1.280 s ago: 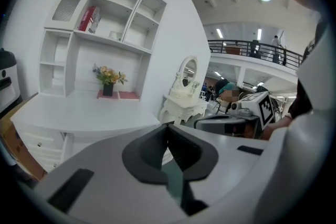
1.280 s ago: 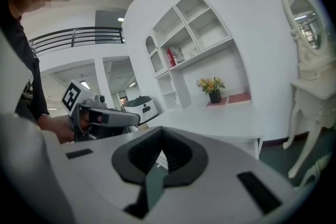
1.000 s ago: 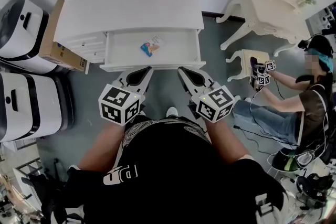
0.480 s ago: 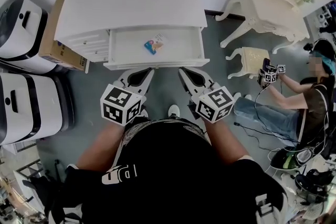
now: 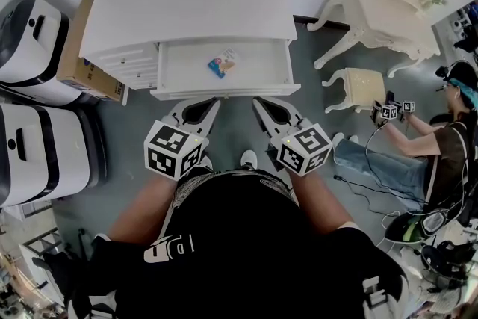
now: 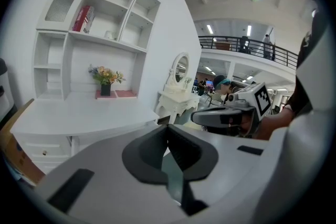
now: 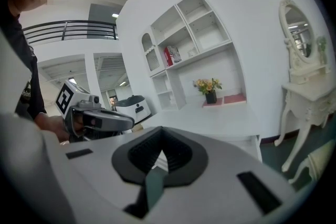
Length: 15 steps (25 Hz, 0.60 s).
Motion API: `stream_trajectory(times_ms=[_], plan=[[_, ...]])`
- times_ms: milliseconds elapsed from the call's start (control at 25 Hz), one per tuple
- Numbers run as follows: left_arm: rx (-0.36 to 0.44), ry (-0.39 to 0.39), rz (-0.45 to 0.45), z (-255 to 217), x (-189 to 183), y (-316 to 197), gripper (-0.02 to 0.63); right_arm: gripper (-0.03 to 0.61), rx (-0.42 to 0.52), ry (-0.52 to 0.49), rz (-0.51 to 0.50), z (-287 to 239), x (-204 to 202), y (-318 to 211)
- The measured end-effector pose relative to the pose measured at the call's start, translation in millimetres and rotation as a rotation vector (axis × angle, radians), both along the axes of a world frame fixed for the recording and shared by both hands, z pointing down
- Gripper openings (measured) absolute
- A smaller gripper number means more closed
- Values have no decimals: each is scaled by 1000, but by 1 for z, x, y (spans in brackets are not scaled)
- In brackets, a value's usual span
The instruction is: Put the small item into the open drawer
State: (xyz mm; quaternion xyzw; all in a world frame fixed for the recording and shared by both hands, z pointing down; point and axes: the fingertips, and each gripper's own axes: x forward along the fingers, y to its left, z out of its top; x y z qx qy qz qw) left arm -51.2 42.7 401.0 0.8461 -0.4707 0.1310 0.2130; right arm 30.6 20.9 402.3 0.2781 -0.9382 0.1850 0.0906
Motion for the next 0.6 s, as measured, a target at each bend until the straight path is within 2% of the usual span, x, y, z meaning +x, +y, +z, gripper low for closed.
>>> stream_trajectory(times_ms=[600], plan=[[0, -2, 9, -2, 1, -1, 15, 8, -11, 9, 2, 2, -1, 0]])
